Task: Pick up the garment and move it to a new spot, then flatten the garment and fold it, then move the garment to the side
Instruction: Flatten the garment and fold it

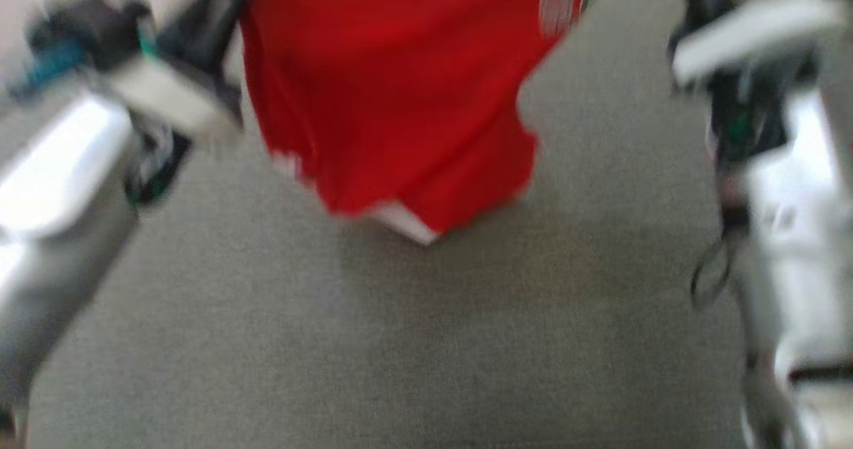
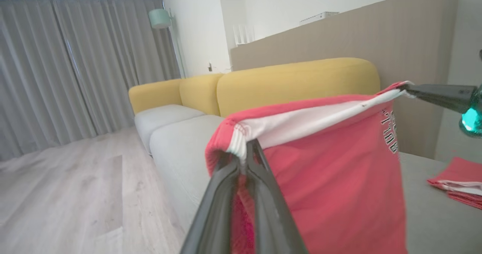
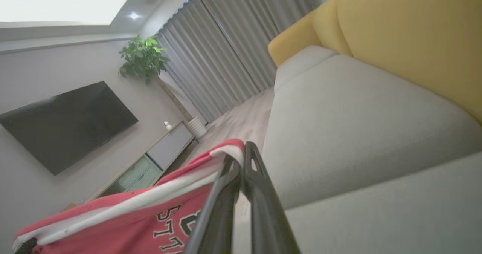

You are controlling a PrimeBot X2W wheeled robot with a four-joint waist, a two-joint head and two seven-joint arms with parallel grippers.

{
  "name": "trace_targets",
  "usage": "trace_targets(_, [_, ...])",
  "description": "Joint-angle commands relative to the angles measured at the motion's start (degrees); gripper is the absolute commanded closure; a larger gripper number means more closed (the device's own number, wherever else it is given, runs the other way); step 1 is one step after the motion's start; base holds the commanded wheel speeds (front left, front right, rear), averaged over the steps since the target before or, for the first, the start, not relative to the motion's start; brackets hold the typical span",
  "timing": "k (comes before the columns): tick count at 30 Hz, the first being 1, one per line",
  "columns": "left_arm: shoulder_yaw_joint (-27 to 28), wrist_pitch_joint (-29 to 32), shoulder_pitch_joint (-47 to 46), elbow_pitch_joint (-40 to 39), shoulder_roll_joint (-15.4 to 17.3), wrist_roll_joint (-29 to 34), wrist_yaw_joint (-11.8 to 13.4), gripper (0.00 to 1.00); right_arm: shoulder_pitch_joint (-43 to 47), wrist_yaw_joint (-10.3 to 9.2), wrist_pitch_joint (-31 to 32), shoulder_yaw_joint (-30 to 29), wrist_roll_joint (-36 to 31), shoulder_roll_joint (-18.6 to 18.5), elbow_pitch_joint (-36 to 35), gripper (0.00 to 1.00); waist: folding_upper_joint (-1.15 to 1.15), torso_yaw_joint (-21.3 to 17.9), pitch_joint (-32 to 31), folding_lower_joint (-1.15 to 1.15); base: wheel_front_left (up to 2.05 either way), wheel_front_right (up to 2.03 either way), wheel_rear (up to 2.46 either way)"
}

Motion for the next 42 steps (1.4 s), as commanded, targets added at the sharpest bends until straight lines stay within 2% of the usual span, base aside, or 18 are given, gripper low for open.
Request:
trace_targets(1, [2.9, -0.8, -8.5, 1.2, 0.6, 0.8, 0.1, 1.0, -8.7, 0.19, -1.5, -0.2, -1.8, 0.7, -0.2, 1.0, 0.0, -1.2, 5.4, -0.01, 0.0, 0.0, 0.0])
trace_targets(3, [3.7, -1.9, -17.7, 6.3, -1.7, 3.5, 0.1, 1.0, -19.9, 0.19, -6.3, -2.4, -5.4, 1.3, 5.3, 1.0, 0.0, -1.6, 8.7, -0.01, 0.0, 0.0, 0.0])
trace_targets(7, [9.6, -2.7, -27.8, 8.9, -4.5, 8.4, 1.3, 1.0, -31.9, 0.19, -14.1, -4.2, -7.9, 1.5, 11.8, 1.0, 0.0, -2.2, 11.8, -0.01, 0.0, 0.0, 0.0])
trace_targets(10, [16.5, -2.7, -28.6, 6.3, -6.3, 12.0, 1.7, 1.0, -36.0, 0.19, -18.3, -4.1, -7.3, 1.5, 15.5, 1.0, 0.0, -2.2, 13.1, -0.01, 0.0, 0.0, 0.0])
trace_targets(12, [20.4, -2.8, -25.0, 5.1, -7.4, 13.3, 1.4, 1.0, -35.4, 0.19, -19.8, -3.6, -6.8, 1.5, 18.0, 1.0, 0.0, -2.3, 13.3, -0.01, 0.0, 0.0, 0.0])
trace_targets(16, [22.8, -2.8, -12.5, 6.4, -9.9, 13.5, 0.4, 1.0, -28.4, 0.19, -19.8, -0.6, -6.7, 1.1, 23.0, 1.0, 0.0, -2.3, 13.4, -0.01, 0.0, 0.0, 0.0])
trace_targets(20, [22.5, -2.8, 1.0, 9.2, -12.8, 10.8, 0.2, 1.0, -18.2, 0.19, -16.6, 2.3, -3.4, 0.8, 26.2, 1.0, 0.0, -2.3, 13.8, -0.01, 0.0, 0.0, 0.0])
trace_targets(27, [23.5, -2.8, 19.8, 12.1, -17.7, 6.5, 0.1, 1.0, -0.2, 0.19, -11.0, 8.7, 4.5, 1.0, 24.6, 1.0, 0.0, -2.6, 12.2, -0.01, 0.0, 0.0, 0.0])
trace_targets(31, [26.0, -2.8, 27.0, 12.9, -19.6, 7.1, 0.1, 1.0, 7.3, 0.19, -11.6, 11.3, 6.9, -0.4, 21.4, 1.0, 0.0, -2.5, 9.8, -0.01, 0.0, 0.0, 0.0])
trace_targets(42, [30.2, -2.8, 38.9, 11.7, -22.3, 11.2, 0.1, 1.0, 19.9, 0.19, -16.3, 15.3, 8.4, -3.0, 16.9, 1.0, 0.0, -2.7, 2.6, -0.01, 0.0, 0.0, 0.0])
